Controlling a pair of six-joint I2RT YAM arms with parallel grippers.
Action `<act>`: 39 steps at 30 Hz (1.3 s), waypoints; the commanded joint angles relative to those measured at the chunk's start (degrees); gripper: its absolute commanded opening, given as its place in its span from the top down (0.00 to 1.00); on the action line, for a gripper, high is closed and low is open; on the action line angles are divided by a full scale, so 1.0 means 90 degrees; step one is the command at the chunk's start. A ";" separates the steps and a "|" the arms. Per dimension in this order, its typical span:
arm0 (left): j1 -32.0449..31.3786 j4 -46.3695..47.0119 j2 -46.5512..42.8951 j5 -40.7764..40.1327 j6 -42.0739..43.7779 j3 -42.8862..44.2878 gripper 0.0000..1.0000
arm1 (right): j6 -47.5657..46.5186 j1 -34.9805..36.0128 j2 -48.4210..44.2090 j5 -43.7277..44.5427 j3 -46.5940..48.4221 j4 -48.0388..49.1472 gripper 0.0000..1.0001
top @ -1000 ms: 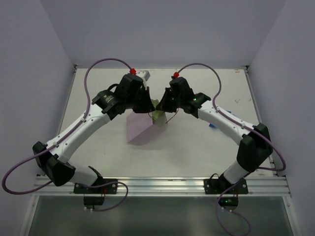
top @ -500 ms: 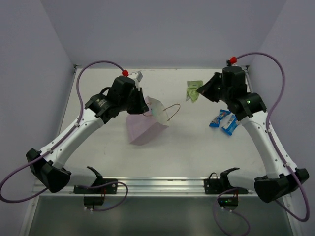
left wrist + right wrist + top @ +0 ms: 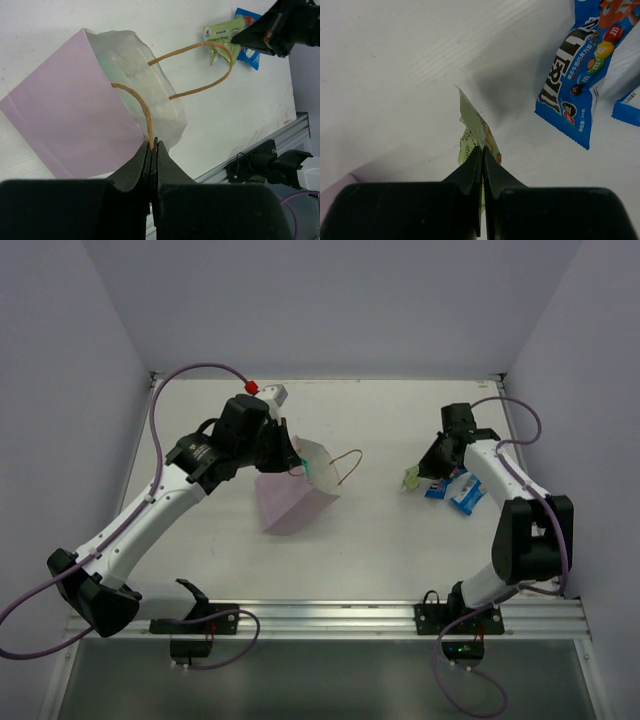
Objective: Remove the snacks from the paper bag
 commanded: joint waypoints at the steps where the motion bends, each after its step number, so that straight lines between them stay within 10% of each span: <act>1: 0.0063 0.0026 -0.0253 0.0170 0.0222 -0.0022 1.00 | 0.0060 -0.0191 0.0554 -0.0338 0.0008 0.0605 1.00; 5: 0.0082 -0.0032 -0.0272 0.0170 0.0271 -0.0042 1.00 | 0.0158 -0.0201 0.0673 -0.0426 -0.0167 0.0713 0.99; 8: 0.0082 -0.0013 -0.0272 0.0286 0.0329 -0.0052 1.00 | 0.0139 -0.0210 0.0371 -0.0338 -0.0373 0.0762 0.63; 11: 0.0082 -0.0003 -0.0331 0.0375 0.0388 -0.0120 1.00 | 0.0051 -0.0210 0.0166 -0.0202 -0.0295 0.0518 0.52; 29: -0.0171 0.0301 -0.0897 0.1069 -0.0060 -0.0931 1.00 | 0.0021 0.2416 -0.1427 -0.1158 0.2469 -0.0976 0.48; 39: -0.0279 -0.0140 -0.1415 0.0697 -0.0637 -0.1223 1.00 | 0.0840 0.3334 -0.2324 -0.1364 0.0714 0.0095 0.52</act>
